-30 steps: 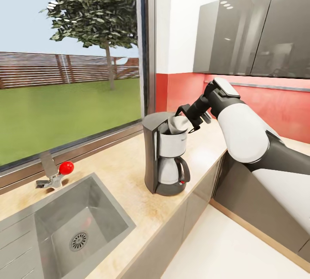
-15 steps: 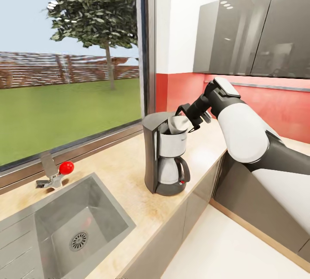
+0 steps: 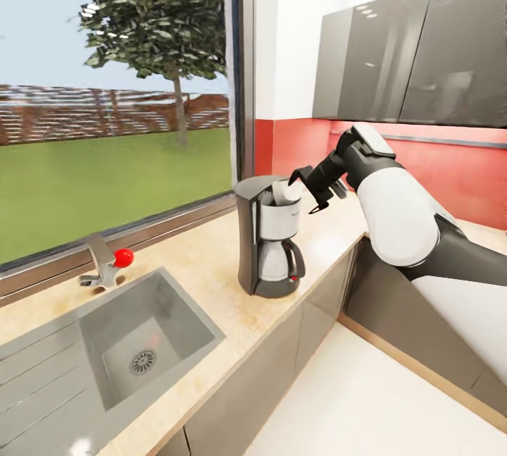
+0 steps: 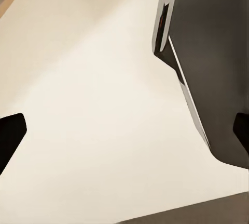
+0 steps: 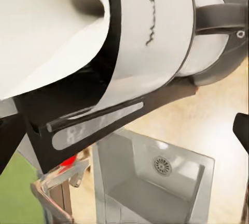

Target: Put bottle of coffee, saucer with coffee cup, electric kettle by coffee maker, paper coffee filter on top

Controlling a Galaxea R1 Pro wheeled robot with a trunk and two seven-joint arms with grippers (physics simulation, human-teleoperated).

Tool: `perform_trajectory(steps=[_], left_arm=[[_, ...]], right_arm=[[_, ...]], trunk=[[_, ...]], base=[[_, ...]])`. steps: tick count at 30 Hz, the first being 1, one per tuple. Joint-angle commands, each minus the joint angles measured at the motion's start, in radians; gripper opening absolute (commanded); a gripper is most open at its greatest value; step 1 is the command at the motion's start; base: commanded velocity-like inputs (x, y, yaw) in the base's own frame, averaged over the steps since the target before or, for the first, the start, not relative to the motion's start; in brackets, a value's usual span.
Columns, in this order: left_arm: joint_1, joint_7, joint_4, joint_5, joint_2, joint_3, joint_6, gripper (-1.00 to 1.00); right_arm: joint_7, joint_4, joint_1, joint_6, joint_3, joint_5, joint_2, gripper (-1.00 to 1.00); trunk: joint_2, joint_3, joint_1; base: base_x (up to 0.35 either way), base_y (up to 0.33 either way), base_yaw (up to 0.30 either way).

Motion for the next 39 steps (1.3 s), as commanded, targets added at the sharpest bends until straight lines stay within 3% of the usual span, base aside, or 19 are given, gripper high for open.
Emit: perform_trajectory(steps=[1, 22, 29, 34, 38, 39], left_arm=[[0.000, 0.000, -0.001, 0.002, 0.000, 0.008, 0.004, 1.00], [0.000, 0.000, -0.002, 0.002, -0.001, 0.008, 0.004, 1.00], [0.000, 0.000, -0.004, 0.000, -0.003, 0.007, 0.002, 1.00], [0.000, 0.000, -0.006, -0.002, -0.005, 0.004, 0.001, 1.00], [0.000, 0.000, -0.007, -0.004, -0.005, -0.001, 0.001, 1.00], [0.000, 0.000, -0.009, -0.005, -0.005, -0.002, 0.001, 1.00]], right_arm=[[-0.007, -0.003, 0.000, 0.008, -0.002, -0.003, 0.000, 1.00], [-0.007, -0.006, 0.000, 0.008, -0.002, -0.005, 0.000, 1.00], [-0.004, 0.079, 0.020, 0.011, -0.001, 0.009, -0.009, 1.00], [0.005, 0.138, 0.144, 0.012, 0.002, 0.116, -0.039, 1.00], [0.057, 0.148, 0.265, 0.013, 0.002, 0.280, -0.047, 1.00], [0.093, 0.151, 0.314, 0.013, 0.003, 0.351, -0.048, 1.00]], trunk=[[-0.002, -0.002, 0.000], [-0.002, -0.002, 0.000], [-0.002, -0.002, 0.000], [-0.002, -0.002, 0.000], [-0.002, -0.002, 0.000], [-0.002, -0.002, 0.000]], base=[[-0.335, 0.000, 0.000], [-0.318, 0.000, 0.000], [-0.082, 0.000, 0.000], [-0.008, 0.000, 0.000], [-0.002, 0.000, 0.000], [0.000, 0.000, 0.000]])
